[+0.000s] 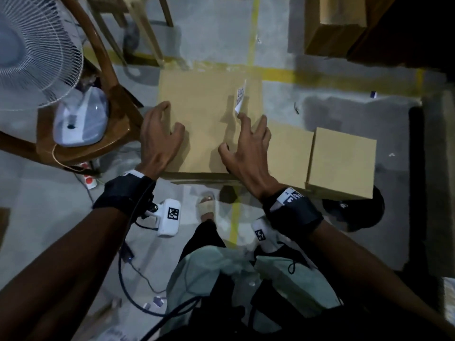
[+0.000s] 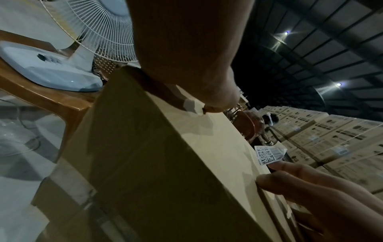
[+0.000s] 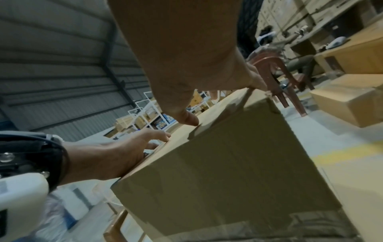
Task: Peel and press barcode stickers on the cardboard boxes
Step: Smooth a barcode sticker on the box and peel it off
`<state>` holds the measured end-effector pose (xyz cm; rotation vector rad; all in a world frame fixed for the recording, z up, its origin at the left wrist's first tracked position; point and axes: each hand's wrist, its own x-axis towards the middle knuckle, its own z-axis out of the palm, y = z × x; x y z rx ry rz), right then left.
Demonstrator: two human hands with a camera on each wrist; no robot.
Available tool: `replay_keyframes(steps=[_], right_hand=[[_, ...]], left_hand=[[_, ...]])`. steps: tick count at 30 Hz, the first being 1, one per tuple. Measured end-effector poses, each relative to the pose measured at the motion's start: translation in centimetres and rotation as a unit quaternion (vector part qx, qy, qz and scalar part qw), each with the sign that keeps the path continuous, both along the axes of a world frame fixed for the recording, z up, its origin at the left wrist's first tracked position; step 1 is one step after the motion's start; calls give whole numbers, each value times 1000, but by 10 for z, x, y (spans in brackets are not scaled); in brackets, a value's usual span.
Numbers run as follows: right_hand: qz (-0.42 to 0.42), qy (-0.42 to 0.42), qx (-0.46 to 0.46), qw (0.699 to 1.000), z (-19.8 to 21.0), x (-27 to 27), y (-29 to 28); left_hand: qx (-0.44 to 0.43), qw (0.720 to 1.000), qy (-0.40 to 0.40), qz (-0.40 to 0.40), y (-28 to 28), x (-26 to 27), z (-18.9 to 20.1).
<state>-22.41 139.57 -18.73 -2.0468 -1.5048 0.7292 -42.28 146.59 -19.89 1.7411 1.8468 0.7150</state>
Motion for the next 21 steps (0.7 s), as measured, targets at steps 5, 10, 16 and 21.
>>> replay_keyframes(steps=[5, 10, 16, 21], right_hand=[[-39, 14, -25, 999, -33, -41, 29], [-69, 43, -56, 995, -77, -58, 42], [-103, 68, -85, 989, -134, -53, 49], [-132, 84, -114, 981, -179, -38, 61]], left_hand=[[-15, 999, -10, -30, 38, -40, -39], [-56, 995, -8, -80, 62, -54, -86], [-134, 984, -4, -120, 81, -49, -151], [-182, 972, -2, -145, 93, -31, -197]])
